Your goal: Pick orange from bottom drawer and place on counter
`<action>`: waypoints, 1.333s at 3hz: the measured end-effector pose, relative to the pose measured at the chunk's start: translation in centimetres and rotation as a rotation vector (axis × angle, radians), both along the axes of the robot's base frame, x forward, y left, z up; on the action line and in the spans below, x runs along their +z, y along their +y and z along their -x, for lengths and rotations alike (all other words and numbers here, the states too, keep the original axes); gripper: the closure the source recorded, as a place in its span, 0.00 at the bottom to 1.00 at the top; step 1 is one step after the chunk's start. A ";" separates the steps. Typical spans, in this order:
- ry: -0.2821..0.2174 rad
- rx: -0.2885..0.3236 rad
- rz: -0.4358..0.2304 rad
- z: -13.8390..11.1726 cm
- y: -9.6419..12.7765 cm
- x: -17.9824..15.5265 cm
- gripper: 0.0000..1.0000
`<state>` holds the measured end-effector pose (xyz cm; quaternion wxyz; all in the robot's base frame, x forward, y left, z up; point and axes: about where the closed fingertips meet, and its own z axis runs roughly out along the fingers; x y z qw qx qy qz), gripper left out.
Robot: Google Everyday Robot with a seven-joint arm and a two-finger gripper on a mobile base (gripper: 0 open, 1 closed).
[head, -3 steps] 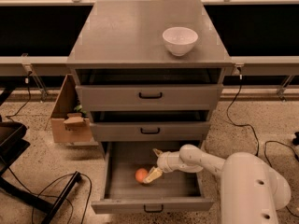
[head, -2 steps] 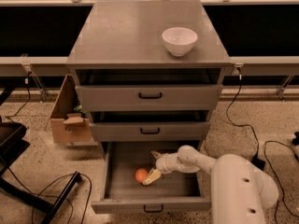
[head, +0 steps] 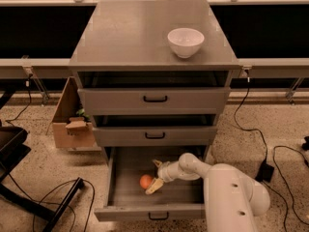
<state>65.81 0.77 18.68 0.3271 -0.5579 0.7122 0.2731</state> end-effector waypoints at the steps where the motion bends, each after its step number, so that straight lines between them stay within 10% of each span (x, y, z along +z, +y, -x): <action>1: 0.003 0.025 0.010 0.3 1.2 -2.4 0.00; 2: 0.010 0.050 0.019 0.9 2.2 -4.7 0.00; 4: 0.001 0.068 0.006 1.3 3.4 -6.3 0.39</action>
Offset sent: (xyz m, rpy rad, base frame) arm -0.0133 0.0310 -0.0764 -0.0340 0.0135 0.0773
